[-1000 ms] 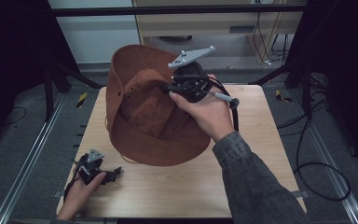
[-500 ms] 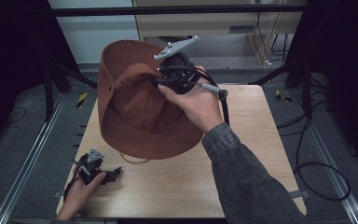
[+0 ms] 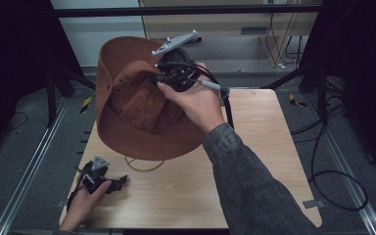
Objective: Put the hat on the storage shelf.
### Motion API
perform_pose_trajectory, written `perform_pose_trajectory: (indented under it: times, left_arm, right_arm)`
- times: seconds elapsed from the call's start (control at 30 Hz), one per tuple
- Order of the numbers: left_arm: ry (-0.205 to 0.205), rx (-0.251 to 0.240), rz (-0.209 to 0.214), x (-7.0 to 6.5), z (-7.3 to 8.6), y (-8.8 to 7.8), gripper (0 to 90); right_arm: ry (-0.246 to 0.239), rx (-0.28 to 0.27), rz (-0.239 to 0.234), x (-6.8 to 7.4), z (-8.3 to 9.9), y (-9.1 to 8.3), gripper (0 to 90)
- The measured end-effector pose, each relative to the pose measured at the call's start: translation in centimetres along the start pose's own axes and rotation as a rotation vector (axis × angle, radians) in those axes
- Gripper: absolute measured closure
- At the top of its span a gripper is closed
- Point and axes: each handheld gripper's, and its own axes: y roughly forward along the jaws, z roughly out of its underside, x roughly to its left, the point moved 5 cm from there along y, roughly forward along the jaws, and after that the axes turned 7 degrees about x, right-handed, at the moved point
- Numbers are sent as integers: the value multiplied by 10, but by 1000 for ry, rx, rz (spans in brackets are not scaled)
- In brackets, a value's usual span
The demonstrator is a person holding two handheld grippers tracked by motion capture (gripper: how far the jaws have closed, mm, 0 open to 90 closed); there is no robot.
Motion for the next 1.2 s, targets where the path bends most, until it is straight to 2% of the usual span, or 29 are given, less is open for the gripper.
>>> perform_pose_trajectory:
  times: [0.47, 1.2]
  left_arm:
    - [2, 1, 2, 0, 0, 0, 0]
    - [4, 4, 3, 0, 0, 0, 0]
  right_arm:
    - [9, 16, -41, 9, 4, 28, 890]
    - [14, 53, -69, 15, 1, 58, 886]
